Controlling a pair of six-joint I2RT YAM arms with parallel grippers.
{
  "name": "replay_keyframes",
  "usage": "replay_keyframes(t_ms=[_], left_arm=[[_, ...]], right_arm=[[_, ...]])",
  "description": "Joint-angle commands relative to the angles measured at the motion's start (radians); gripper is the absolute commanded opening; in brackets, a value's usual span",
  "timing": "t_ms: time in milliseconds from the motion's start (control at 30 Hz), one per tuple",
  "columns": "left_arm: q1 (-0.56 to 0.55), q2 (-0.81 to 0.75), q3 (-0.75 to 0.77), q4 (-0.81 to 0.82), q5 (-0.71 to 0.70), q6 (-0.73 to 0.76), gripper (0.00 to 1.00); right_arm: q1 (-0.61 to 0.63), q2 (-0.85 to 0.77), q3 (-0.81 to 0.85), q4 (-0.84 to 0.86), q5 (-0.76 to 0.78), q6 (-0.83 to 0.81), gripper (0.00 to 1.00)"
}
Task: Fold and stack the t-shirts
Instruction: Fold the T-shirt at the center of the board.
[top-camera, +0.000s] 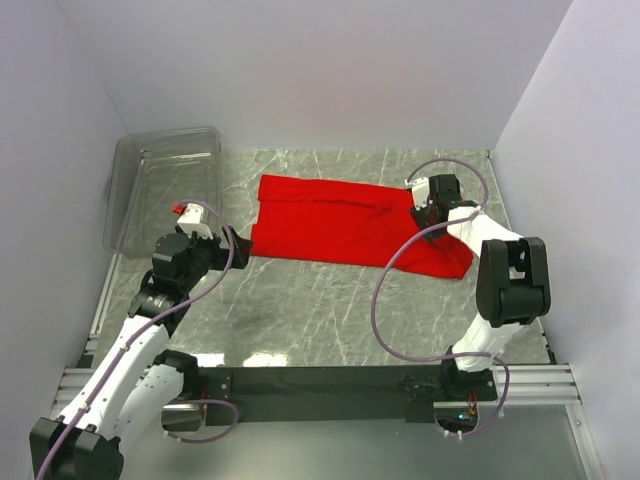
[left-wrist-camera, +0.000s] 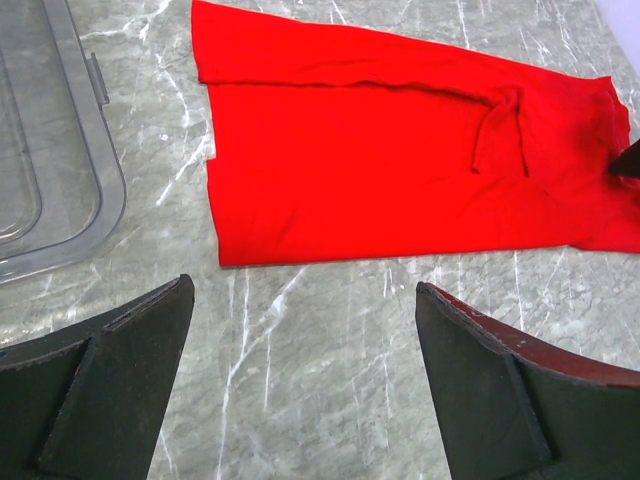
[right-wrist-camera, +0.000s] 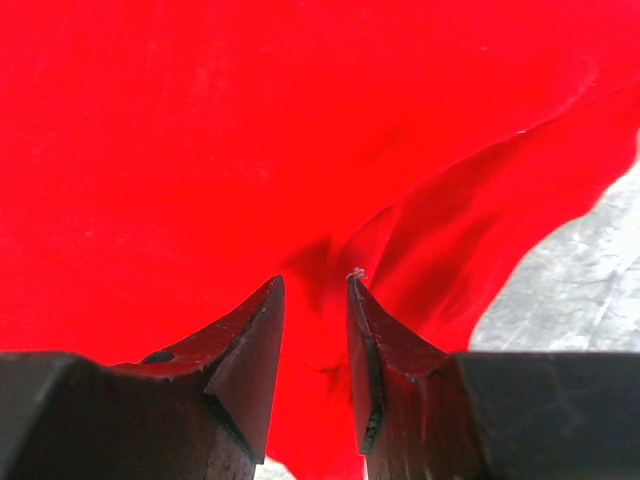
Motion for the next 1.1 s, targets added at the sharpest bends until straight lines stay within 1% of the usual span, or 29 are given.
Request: replay_keyframes(t_ms=[0,100,267,300,433,567,600,900,933,1067], left_arm=[[0.005,-0.012,-0.001,0.027,0.014,-0.01,0.98],[0.007,-0.003,0.01,0.027,0.015,-0.006,0.98],[0.007,0.008,0.013,0.036,0.02,-0.009,0.98],[0.007,0.008,0.013,0.036,0.022,-0.009,0.98],[0.007,0.009,0.016,0.031,0.022,-0.007,0.98],[0.008,0.008,0.016,0.034,0.023,-0.007,0.98],[0.008,0.008,0.016,0.034,0.025,-0.009,0.98],[0.008,0.003,0.011,0.033,0.023,-0.006,0.98],[0.008,0.003,0.01,0.033,0.023,-0.009,0.98],[0.008,-0.003,0.008,0.031,0.02,-0.009,0.98]], right_arm=[[0.009,0.015,0.002,0.072,0.058,0.015,0.38],[0.011,0.036,0.008,0.08,0.078,0.013,0.37],[0.011,0.05,0.001,0.095,0.098,0.008,0.31],[0.012,0.05,-0.005,0.103,0.099,0.008,0.29],[0.012,0.028,-0.022,0.117,0.114,0.002,0.15],[0.009,0.001,-0.032,0.124,0.119,-0.005,0.12],[0.008,-0.008,-0.033,0.126,0.124,-0.01,0.09],[-0.051,-0.016,0.011,0.085,0.088,-0.011,0.07],[-0.081,-0.012,0.017,0.08,0.082,-0.01,0.07],[-0.115,0.01,0.045,0.046,0.059,0.001,0.06]])
